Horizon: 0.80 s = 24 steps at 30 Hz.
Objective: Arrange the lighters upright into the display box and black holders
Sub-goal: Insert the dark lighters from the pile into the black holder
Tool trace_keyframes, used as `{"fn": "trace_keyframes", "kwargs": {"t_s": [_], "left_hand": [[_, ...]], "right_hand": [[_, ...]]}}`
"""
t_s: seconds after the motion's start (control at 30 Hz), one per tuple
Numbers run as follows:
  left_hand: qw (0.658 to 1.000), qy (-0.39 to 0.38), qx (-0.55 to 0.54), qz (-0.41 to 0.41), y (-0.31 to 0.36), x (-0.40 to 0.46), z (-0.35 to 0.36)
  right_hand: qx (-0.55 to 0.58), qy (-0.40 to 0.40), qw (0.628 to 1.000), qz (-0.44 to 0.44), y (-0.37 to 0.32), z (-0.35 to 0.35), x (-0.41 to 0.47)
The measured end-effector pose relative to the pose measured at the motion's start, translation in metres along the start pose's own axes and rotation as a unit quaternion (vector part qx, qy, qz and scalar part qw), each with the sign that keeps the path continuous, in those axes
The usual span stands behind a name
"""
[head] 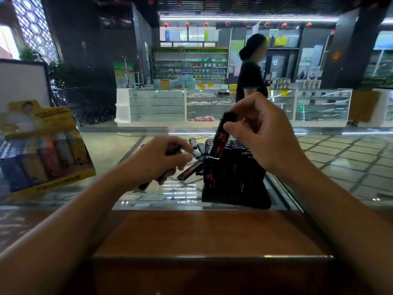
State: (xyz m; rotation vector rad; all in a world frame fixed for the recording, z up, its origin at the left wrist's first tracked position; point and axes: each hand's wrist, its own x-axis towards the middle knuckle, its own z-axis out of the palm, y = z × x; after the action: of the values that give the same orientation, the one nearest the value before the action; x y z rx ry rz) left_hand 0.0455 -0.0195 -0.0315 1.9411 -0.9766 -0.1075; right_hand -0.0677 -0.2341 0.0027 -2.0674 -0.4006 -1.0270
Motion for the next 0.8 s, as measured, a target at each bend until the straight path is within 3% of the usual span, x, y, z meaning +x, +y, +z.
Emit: {"fn": "trace_keyframes", "kwargs": {"t_s": [0.07,0.23,0.43,0.63,0.8], "left_hand": [[0.997,-0.067,0.045,-0.009,-0.005,-0.009,0.004],[0.981,-0.098,0.163,0.047,-0.001,-0.012,0.022],[0.975,-0.084,0.194,0.075,-0.002,-0.015,0.026],[0.967,-0.066,0.230,0.089,-0.004,-0.015,0.026],[0.966,-0.075,0.234,0.079,-0.007,-0.013,0.025]], "right_hand": [[-0.030,0.015,0.999,-0.017,-0.002,-0.007,-0.006],[-0.092,-0.032,0.995,-0.033,-0.005,-0.006,-0.020],[-0.176,-0.081,0.979,-0.066,0.010,0.012,-0.034],[-0.287,-0.077,0.946,-0.129,0.016,0.021,-0.036],[-0.302,-0.084,0.942,-0.123,0.017,0.022,-0.037]]}}
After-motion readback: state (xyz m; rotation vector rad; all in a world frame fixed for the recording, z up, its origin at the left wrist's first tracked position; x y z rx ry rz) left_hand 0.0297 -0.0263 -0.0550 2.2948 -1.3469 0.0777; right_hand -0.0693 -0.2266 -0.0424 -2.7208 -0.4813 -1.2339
